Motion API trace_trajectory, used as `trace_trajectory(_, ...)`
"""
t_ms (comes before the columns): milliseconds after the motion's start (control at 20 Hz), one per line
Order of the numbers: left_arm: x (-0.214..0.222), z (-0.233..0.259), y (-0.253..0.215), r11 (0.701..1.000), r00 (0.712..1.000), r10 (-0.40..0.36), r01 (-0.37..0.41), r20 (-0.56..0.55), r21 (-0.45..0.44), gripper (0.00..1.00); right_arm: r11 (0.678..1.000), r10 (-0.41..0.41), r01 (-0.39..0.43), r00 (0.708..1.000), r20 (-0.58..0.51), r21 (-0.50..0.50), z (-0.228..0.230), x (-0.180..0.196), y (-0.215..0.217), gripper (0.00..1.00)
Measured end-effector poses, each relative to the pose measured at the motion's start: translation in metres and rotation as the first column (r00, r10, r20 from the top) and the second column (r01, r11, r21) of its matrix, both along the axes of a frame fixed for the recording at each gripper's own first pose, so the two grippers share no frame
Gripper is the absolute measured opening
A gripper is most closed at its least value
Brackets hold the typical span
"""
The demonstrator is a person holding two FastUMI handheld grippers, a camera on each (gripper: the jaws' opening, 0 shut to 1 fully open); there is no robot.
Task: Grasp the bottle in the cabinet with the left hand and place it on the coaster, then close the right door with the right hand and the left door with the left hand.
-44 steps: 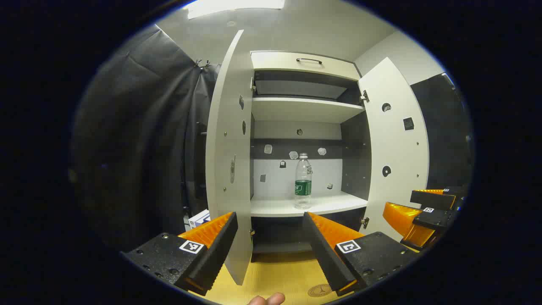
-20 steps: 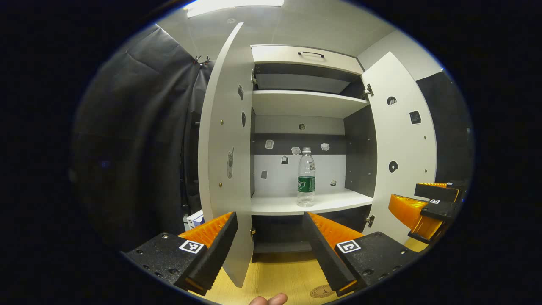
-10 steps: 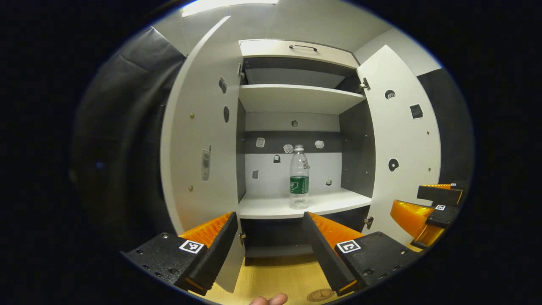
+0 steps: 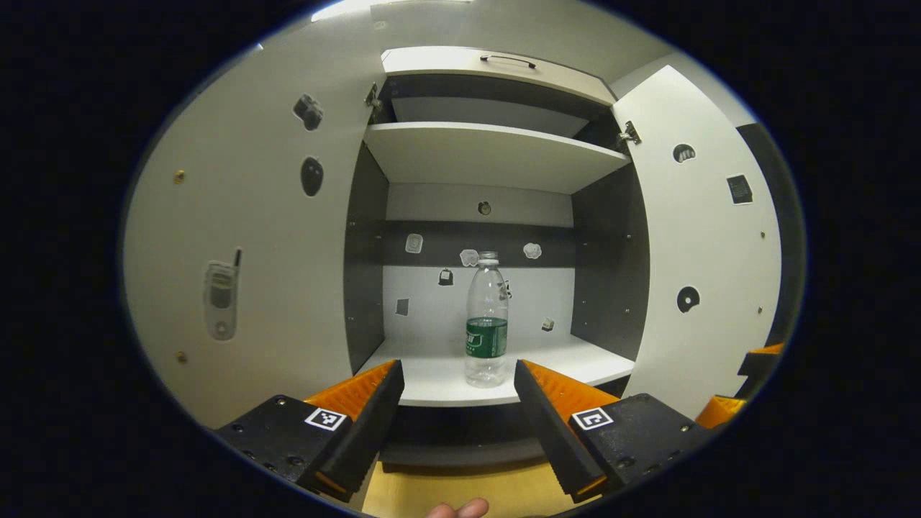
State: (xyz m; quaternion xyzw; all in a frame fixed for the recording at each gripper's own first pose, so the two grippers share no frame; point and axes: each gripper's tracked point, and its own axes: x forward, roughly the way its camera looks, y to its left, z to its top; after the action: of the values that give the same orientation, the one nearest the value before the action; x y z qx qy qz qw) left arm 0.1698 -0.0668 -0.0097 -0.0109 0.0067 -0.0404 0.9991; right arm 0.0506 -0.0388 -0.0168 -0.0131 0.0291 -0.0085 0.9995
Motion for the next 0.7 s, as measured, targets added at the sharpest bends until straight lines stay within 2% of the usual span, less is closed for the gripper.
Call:
trace_trajectory(550, 0.097, 0.019, -0.038, 0.998, 0.998, -0.017, 0.014, 0.055, 0.055, 0.98, 0.996, -0.076, 0.077, 0.997, -0.032, 0.032, -0.002, 0.007, -0.042, 1.0)
trace_trajectory(700, 0.123, 0.013, -0.041, 0.999, 0.999, -0.018, 0.016, 0.028, 0.049, 0.97, 0.995, -0.091, 0.093, 0.995, -0.039, 0.038, -0.004, 0.008, -0.048, 1.0)
